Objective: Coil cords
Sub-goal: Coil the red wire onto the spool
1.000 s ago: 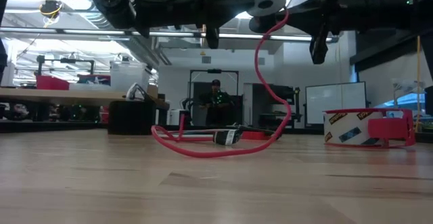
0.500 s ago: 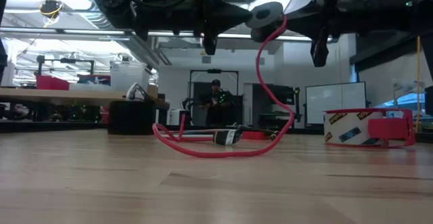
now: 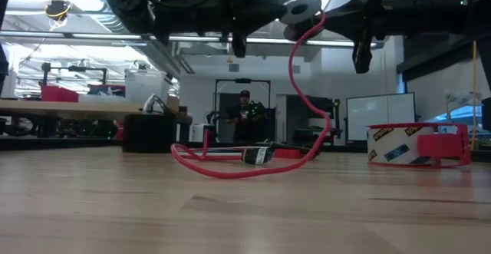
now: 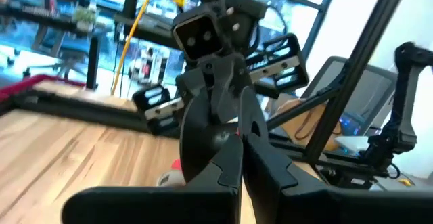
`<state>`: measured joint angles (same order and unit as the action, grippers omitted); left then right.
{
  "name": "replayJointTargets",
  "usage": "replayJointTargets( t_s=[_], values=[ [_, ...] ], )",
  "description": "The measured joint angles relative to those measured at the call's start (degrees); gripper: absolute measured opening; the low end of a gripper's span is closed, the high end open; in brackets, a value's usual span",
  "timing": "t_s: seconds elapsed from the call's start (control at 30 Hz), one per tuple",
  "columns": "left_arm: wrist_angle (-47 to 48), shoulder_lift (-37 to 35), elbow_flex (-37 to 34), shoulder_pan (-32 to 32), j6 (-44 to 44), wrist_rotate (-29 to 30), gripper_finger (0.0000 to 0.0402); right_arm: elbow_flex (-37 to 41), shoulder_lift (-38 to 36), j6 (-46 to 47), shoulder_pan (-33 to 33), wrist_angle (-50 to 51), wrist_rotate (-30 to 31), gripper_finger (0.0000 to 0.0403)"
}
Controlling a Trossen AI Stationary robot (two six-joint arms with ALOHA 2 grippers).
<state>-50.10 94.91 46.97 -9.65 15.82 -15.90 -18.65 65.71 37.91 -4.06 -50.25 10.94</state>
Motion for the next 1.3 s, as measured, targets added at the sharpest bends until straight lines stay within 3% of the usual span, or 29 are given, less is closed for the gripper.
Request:
replayJointTargets(
  t_s=[0.2,0.53,0.63,0.8,1.1,1.3],
  values=[
    [-2.5,0.1,-0.1,1.6,-8.4,3.2,0.0004,-0.1,-0.1,0.0,0.0,-0.5,-0.5,0.0003],
    [-1.7,0.0,-0.1,5.1,-8.0,14.7,0.0005,0.0,-0.1,0.0,0.0,-0.4,-0.5,0.0003],
    [-1.6,0.0,0.5,5.9,-7.4,17.8,0.0025,0.0,-0.1,0.1,0.0,-0.5,-0.5,0.0003],
    [-2.4,0.0,1.4,6.6,-7.7,18.0,0.0074,0.0,-0.1,0.2,0.0,-1.0,-1.5,0.0003],
    [-2.4,0.1,1.4,6.6,-16.1,17.8,0.0111,-0.1,0.0,0.0,-0.1,-1.1,-2.0,0.0003],
    [-2.0,0.1,1.5,6.6,-11.6,17.7,0.0137,-0.1,0.0,-0.1,-0.1,-1.1,-2.0,0.0003]
  ],
)
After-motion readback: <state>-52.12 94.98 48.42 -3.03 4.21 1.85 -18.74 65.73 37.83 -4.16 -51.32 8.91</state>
